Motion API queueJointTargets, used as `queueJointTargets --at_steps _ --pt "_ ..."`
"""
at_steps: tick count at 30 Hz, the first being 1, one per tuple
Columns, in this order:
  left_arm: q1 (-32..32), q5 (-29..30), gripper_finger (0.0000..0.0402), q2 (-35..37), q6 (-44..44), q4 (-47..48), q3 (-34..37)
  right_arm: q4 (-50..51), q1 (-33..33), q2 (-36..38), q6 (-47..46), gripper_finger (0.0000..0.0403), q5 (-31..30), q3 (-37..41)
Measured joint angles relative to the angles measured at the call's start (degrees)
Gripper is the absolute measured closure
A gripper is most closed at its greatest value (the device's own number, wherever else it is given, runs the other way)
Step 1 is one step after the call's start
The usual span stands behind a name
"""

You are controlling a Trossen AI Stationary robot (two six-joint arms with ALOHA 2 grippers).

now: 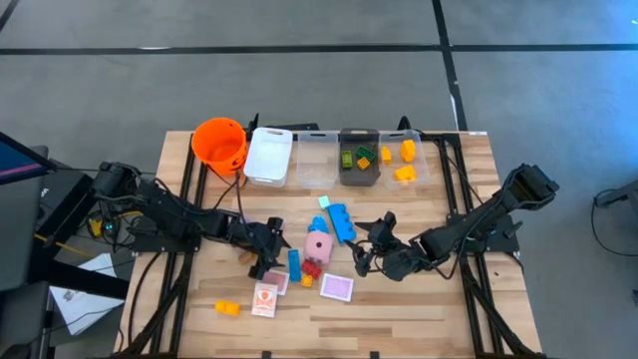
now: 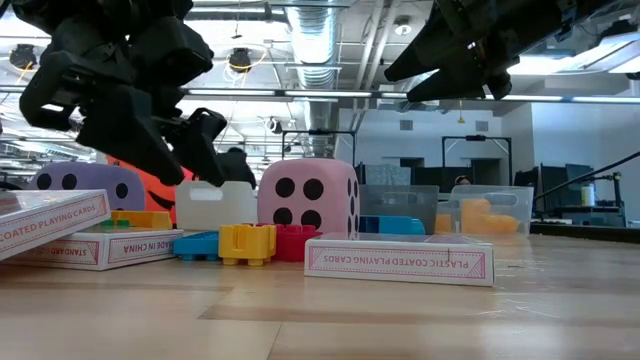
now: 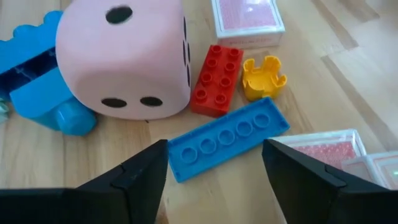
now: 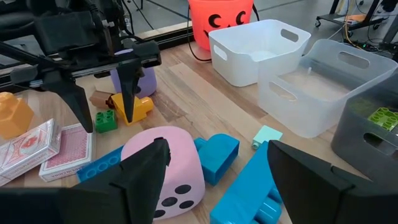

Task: Pick & Place Toys
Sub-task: Put the small blue game piece into the black bin

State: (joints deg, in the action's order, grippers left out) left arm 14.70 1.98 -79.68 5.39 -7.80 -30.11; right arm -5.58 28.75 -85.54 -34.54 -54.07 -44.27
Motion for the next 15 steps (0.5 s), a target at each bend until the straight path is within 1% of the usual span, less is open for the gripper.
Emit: queueJointTargets --at_steps 5,15 --pt "0.0 0.0 0.0193 0.0 -0.3 -2.0 0.0 0.0 0.0 0.0 0.0 0.0132 0.0 0.0" --pt "0.0 -0.1 0.0287 0.0 -0.3 -5.8 0.0 0.0 0.0 0.0 0.0 0.0132 0.0 0.0"
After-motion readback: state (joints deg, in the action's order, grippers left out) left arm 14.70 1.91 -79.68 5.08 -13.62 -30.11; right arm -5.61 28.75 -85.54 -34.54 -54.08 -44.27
